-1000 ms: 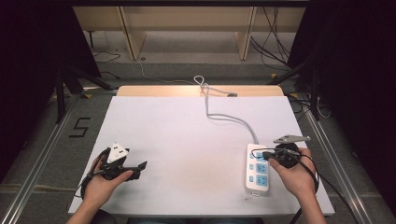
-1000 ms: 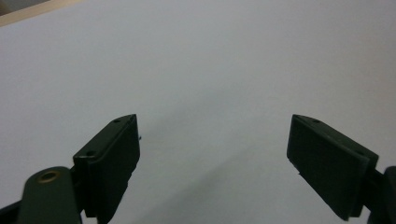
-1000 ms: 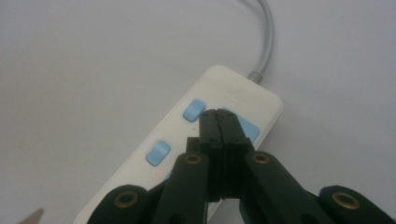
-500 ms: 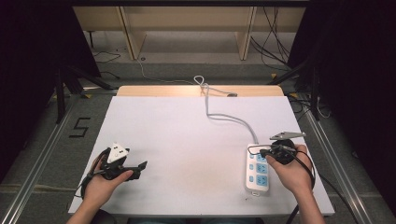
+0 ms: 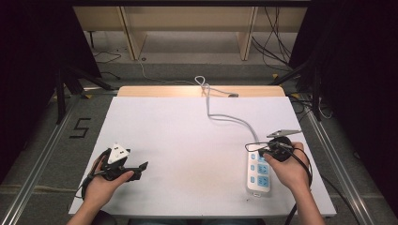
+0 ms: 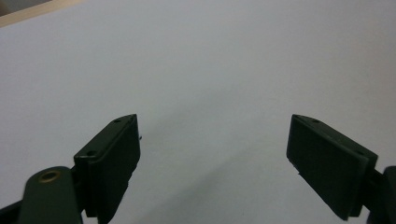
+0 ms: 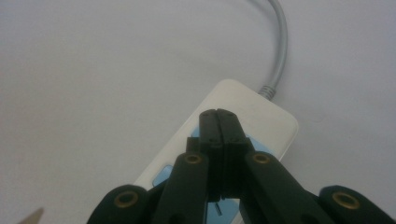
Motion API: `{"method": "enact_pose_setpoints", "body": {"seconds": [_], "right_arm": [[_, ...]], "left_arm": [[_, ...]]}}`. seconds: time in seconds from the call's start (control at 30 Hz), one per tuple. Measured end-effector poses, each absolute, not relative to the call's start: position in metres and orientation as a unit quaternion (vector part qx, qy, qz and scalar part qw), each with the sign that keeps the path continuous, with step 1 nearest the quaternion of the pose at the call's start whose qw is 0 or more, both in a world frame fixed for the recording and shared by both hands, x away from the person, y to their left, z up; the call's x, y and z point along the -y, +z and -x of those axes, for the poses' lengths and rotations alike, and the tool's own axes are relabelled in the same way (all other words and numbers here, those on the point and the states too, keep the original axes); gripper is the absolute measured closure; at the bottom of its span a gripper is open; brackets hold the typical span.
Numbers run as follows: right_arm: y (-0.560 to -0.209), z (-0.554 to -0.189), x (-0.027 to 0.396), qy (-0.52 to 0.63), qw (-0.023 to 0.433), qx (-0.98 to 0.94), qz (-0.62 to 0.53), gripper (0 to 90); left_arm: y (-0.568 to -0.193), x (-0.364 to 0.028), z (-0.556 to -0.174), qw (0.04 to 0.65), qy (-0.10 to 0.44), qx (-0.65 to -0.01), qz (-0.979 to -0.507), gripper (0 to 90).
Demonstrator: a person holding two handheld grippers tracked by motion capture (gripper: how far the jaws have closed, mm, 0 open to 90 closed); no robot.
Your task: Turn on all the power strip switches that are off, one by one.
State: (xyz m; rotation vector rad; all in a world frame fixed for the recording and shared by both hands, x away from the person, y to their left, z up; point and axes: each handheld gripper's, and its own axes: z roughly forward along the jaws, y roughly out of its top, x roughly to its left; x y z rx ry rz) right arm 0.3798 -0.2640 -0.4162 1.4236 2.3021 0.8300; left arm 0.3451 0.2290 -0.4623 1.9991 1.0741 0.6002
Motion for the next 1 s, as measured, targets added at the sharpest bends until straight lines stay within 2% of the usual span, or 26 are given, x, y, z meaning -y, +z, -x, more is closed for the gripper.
{"method": "enact_pose_setpoints", "body": {"seconds": [1.0], "right_arm": [[-0.426,-0.403,0.249,0.254,0.129,-0.816,-0.502,90.0]], "left_arm": [[-0.463,-0.228,-0.345,0.386,0.237,-0.421,-0.785,17.7]]}}
